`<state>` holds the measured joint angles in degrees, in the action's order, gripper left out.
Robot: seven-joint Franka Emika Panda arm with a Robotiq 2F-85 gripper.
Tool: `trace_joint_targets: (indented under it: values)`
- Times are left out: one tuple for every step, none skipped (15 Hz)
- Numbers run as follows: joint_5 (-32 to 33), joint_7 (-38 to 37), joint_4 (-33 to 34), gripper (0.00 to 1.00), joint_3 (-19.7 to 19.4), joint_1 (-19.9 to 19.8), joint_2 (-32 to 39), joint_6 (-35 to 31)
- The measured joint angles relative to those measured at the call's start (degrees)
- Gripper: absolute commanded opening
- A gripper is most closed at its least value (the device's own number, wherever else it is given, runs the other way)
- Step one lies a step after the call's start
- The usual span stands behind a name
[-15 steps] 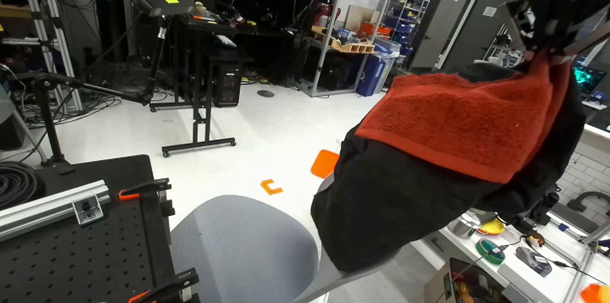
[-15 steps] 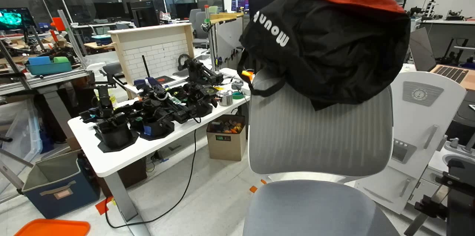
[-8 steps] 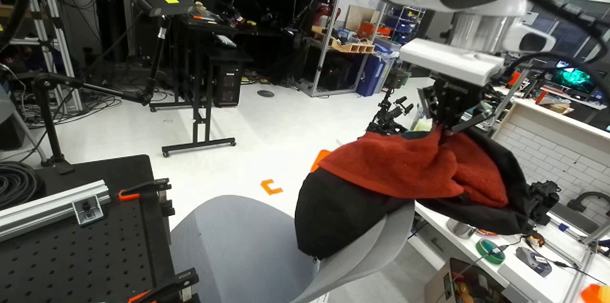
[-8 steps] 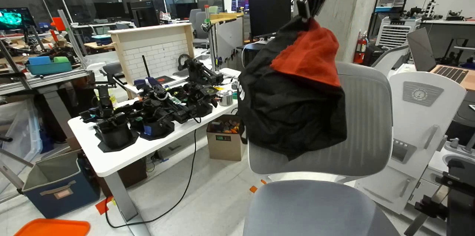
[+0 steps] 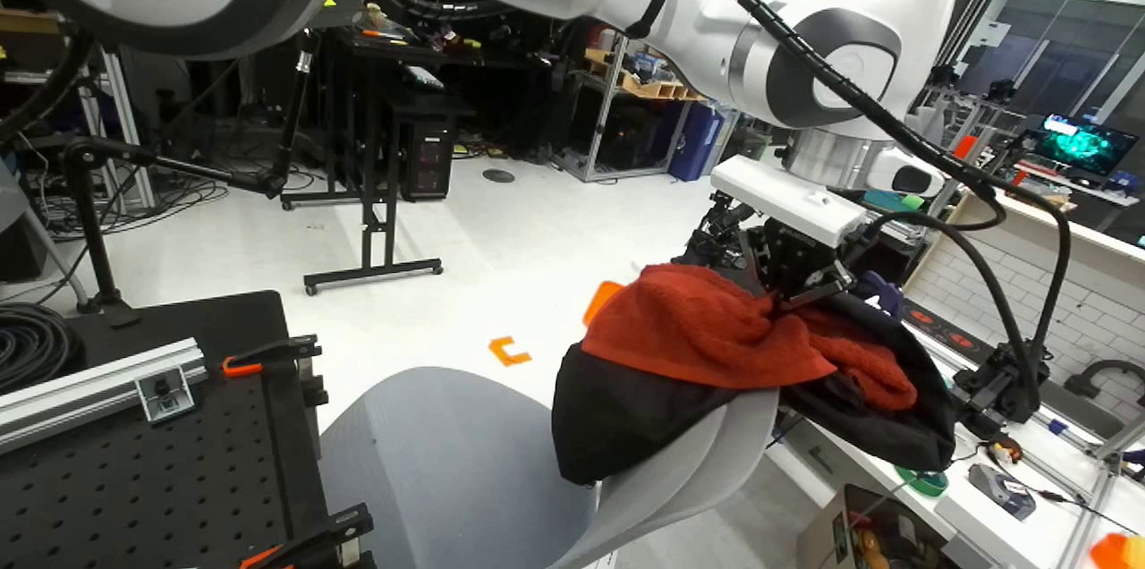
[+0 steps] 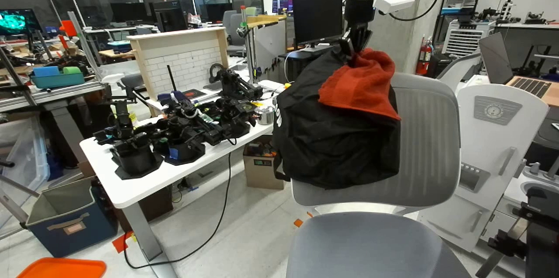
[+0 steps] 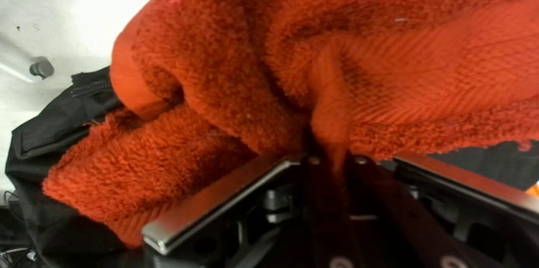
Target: Pick up the red cloth and black bag together and put them on the back rest of the gray chair
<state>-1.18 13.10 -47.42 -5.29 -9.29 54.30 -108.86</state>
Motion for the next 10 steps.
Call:
trace_joint_targets:
  values:
    - [0.00, 0.00, 0.45, 0.31, -0.04, 0.00, 0.36, 0.17]
    - [0.00, 0.00, 0.83, 0.32, -0.05, 0.00, 0.62, 0.39]
    - [0.00, 0.00, 1.25, 0.39, -0.05, 0.00, 0.84, 0.76]
    - [0.00, 0.00, 1.54, 0.45, -0.05, 0.01, 1.01, 1.08]
    - [0.00, 0.00, 1.78, 0.51, -0.05, 0.04, 1.10, 1.28]
    - [0.00, 0.01, 1.97, 0.59, -0.05, 0.07, 1.11, 1.45]
    - [0.00, 0.04, 2.18, 0.66, -0.05, 0.10, 1.10, 1.55]
    - [0.00, 0.06, 2.48, 0.75, -0.05, 0.14, 1.07, 1.67]
    - [0.00, 0.15, 2.79, 0.81, -0.05, 0.17, 0.93, 1.78]
    - [0.00, 0.39, 3.04, 0.88, -0.05, 0.17, 0.61, 1.90]
